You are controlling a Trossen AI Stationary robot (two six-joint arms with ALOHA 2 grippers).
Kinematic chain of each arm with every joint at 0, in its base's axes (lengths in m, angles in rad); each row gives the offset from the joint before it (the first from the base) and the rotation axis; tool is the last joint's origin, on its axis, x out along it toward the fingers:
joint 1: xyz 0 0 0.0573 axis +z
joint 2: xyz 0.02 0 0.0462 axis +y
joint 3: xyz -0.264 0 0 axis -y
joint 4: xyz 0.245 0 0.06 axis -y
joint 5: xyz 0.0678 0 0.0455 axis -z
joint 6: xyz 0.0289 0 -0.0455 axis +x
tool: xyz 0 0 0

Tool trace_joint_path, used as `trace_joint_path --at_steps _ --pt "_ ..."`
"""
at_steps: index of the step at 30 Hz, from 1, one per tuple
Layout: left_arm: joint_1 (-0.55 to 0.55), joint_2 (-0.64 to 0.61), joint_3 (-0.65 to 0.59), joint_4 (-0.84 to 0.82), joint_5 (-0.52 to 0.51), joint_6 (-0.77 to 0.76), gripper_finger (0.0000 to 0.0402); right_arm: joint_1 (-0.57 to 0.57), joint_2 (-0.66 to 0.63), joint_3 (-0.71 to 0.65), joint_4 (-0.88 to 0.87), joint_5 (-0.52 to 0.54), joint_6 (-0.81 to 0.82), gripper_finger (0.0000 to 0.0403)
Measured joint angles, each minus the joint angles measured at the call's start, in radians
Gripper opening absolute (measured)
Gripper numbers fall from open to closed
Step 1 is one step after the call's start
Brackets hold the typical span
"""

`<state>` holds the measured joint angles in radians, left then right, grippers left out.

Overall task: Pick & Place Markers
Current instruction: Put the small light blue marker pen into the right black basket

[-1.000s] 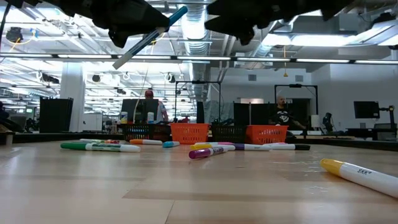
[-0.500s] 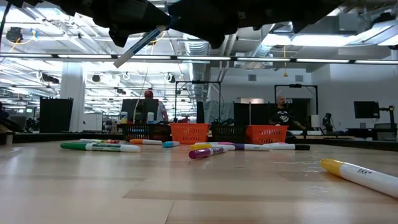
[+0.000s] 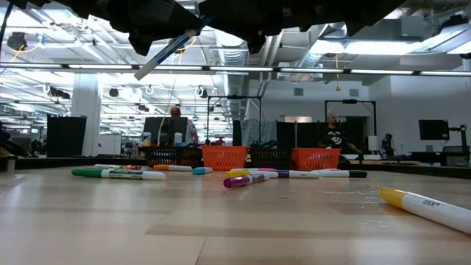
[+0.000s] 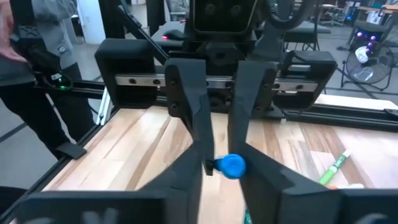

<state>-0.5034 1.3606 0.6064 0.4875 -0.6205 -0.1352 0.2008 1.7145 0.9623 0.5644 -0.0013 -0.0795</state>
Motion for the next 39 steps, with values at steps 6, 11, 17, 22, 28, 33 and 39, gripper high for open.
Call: trace_joint_path --at_steps 6,11,17,22,28,33,39 --pt "-0.001 0.000 0.000 0.000 0.003 -0.001 0.0057 0.000 0.000 0.000 0.007 0.001 -0.007 0.0023" --pt "0.000 0.000 0.000 0.000 0.000 -0.018 0.0077 0.000 0.000 0.000 0.010 0.000 -0.008 0.0025" --pt "0.000 0.000 0.000 -0.001 -0.020 0.023 0.0117 -0.024 0.000 0.000 -0.006 -0.007 -0.025 0.0025" --pt "0.000 0.000 0.000 -0.049 -0.122 0.059 0.0166 -0.058 0.000 0.000 -0.048 -0.009 -0.019 0.0025" --pt "0.000 -0.008 0.000 -0.069 -0.195 0.115 0.0214 -0.104 -0.001 0.000 -0.093 -0.029 -0.008 0.0025" --pt "0.004 -0.086 0.000 -0.154 -0.196 0.124 0.0230 -0.145 -0.023 0.000 -0.158 -0.029 -0.008 0.0025" --pt "0.020 -0.211 0.000 -0.338 -0.190 0.076 0.0232 -0.193 -0.059 0.000 -0.190 -0.029 -0.026 0.0025"
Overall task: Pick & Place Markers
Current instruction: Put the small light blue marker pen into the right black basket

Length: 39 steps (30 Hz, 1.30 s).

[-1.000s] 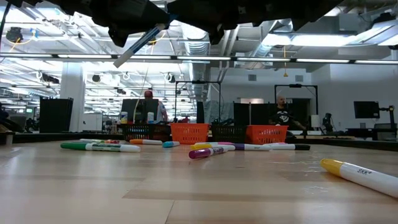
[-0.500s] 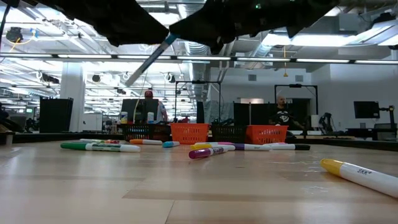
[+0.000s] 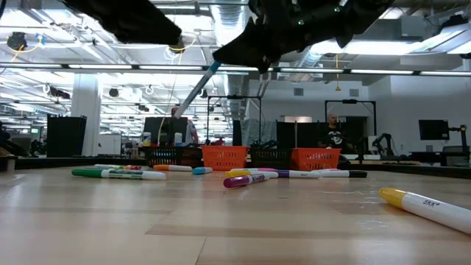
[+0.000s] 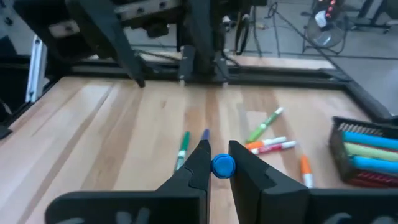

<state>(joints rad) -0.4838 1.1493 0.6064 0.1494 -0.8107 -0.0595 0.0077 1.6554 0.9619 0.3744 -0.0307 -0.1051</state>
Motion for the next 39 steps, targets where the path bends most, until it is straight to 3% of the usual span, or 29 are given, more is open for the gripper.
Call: trace_joint_path --at_steps 10,14,21,31,39 --pt "0.095 -0.050 0.000 -0.145 0.169 -0.022 0.0232 -0.132 -0.103 0.000 -0.103 -0.076 -0.039 0.0025" --pt "0.172 -0.051 0.000 -0.176 0.232 -0.001 0.0232 -0.208 -0.124 0.000 -0.111 -0.084 -0.061 0.0028" --pt "0.308 -0.051 -0.001 -0.252 0.247 0.002 0.0232 -0.383 -0.119 0.000 -0.128 -0.151 -0.061 0.0025" --pt "0.549 -0.051 -0.042 -0.237 0.475 0.055 0.0232 -0.619 -0.121 0.001 -0.177 -0.201 -0.052 0.0024" --pt "0.682 -0.051 -0.066 -0.185 0.599 0.056 0.0232 -0.754 -0.115 0.147 -0.487 -0.242 -0.061 0.0028"
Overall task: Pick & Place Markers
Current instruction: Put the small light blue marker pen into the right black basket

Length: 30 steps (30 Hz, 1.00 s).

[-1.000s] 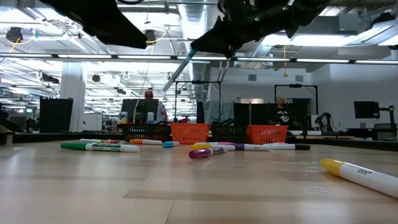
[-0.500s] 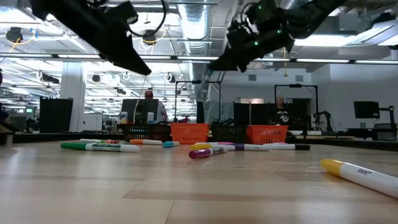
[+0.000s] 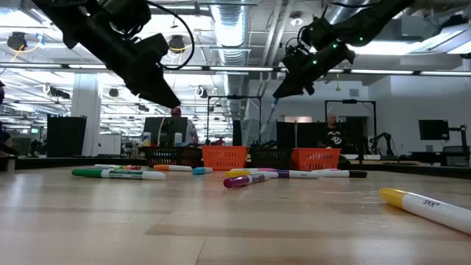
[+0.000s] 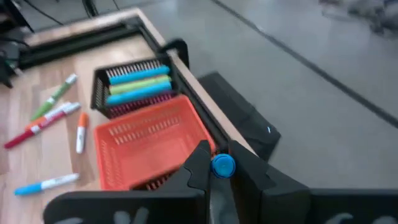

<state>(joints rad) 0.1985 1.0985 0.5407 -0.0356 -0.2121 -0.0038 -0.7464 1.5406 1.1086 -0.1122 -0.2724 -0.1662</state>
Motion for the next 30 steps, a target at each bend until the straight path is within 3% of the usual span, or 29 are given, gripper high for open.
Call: trace_joint_path --at_steps 2,7,14,19,25,30 --pt "0.014 0.000 0.000 0.014 0.024 0.000 0.0232 -0.017 0.009 0.044 -0.064 -0.021 -0.015 0.0024" --pt "0.017 0.000 0.000 0.032 0.037 0.000 0.0232 -0.057 0.062 0.127 -0.196 -0.195 -0.010 0.0024" --pt "0.011 0.000 0.000 0.034 0.099 0.000 0.0232 -0.068 0.238 0.220 -0.343 -0.239 -0.008 0.0026" --pt "0.011 0.000 0.000 0.036 0.135 -0.003 0.0232 -0.068 0.344 0.271 -0.345 -0.358 -0.007 0.0029" --pt "0.005 0.000 0.000 0.036 0.138 -0.004 0.0232 -0.066 0.399 0.325 -0.372 -0.349 -0.024 0.0048" --pt "-0.002 0.001 0.000 0.036 0.138 -0.003 0.0232 -0.054 0.389 0.340 -0.401 -0.235 -0.055 0.0071"
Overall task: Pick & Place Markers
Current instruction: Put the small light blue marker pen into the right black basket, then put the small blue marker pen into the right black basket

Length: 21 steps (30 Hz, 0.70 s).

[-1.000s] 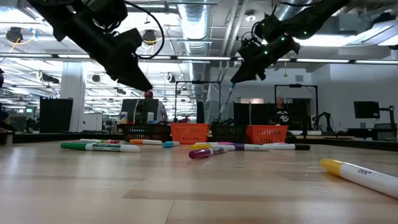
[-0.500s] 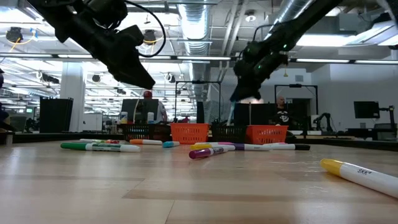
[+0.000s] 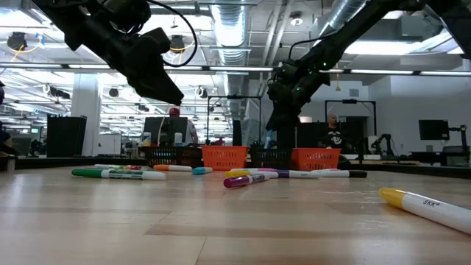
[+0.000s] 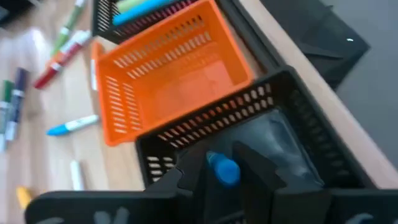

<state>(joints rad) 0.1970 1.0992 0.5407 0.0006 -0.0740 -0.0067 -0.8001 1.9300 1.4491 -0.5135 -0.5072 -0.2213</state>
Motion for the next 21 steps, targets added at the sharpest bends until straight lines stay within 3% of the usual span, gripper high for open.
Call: trace_joint_path --at_steps 15,21 --pt "-0.002 0.000 0.000 0.000 0.001 0.000 0.0232 0.039 -0.007 0.046 -0.018 0.224 -0.042 0.0208" --pt "-0.022 0.005 0.000 -0.041 0.072 -0.001 0.0232 0.054 -0.016 0.101 -0.033 0.160 -0.017 0.0221"
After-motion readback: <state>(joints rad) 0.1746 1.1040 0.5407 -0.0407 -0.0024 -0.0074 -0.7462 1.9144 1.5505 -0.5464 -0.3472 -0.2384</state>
